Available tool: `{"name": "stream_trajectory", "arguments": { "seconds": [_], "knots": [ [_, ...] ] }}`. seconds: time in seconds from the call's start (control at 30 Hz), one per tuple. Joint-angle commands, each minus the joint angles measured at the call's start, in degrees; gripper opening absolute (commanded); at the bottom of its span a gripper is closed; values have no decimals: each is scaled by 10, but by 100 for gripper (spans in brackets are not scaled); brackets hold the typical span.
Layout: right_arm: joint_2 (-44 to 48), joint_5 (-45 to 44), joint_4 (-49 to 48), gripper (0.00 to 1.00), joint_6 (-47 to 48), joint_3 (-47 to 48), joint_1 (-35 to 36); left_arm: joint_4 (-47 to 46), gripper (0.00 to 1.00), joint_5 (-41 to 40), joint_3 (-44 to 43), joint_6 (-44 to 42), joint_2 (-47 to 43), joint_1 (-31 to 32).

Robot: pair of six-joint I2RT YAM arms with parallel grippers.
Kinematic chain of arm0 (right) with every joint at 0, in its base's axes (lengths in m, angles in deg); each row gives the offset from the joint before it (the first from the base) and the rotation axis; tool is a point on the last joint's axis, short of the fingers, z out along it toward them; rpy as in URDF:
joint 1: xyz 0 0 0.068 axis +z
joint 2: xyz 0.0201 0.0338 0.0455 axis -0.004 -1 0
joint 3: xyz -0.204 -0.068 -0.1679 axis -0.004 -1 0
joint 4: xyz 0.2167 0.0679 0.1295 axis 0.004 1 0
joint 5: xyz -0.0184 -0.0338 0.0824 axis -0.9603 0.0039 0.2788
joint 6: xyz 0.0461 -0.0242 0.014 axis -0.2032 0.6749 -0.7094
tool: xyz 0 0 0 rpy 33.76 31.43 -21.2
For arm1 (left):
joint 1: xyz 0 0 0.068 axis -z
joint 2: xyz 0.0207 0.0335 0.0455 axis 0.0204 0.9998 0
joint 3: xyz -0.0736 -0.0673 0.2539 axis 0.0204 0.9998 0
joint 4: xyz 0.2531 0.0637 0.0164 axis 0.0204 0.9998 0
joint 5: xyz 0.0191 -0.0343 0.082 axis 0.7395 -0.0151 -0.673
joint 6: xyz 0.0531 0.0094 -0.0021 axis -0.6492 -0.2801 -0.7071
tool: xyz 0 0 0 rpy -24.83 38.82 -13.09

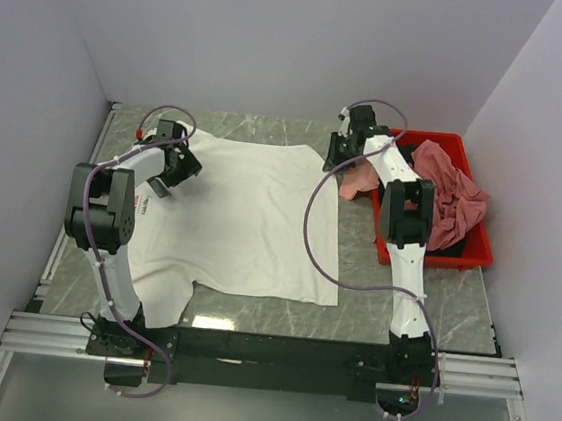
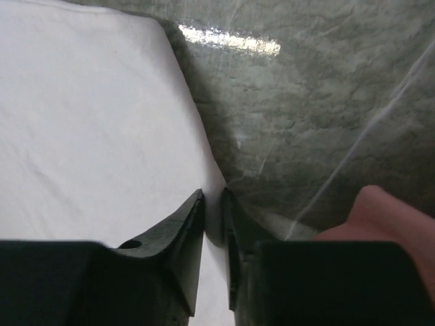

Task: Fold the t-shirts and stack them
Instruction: Flatten the tshirt out

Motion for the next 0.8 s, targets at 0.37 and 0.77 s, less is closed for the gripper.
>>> {"name": "stream_trajectory", "arguments": {
  "seconds": [0.37, 0.77],
  "knots": [
    [85, -171, -27, 14, 89, -35, 94, 5, 99, 9, 62, -5, -35, 0],
    [145, -411, -26, 23, 51, -138, 283, -8, 100, 12, 101, -10, -50, 0]
  ]
}}
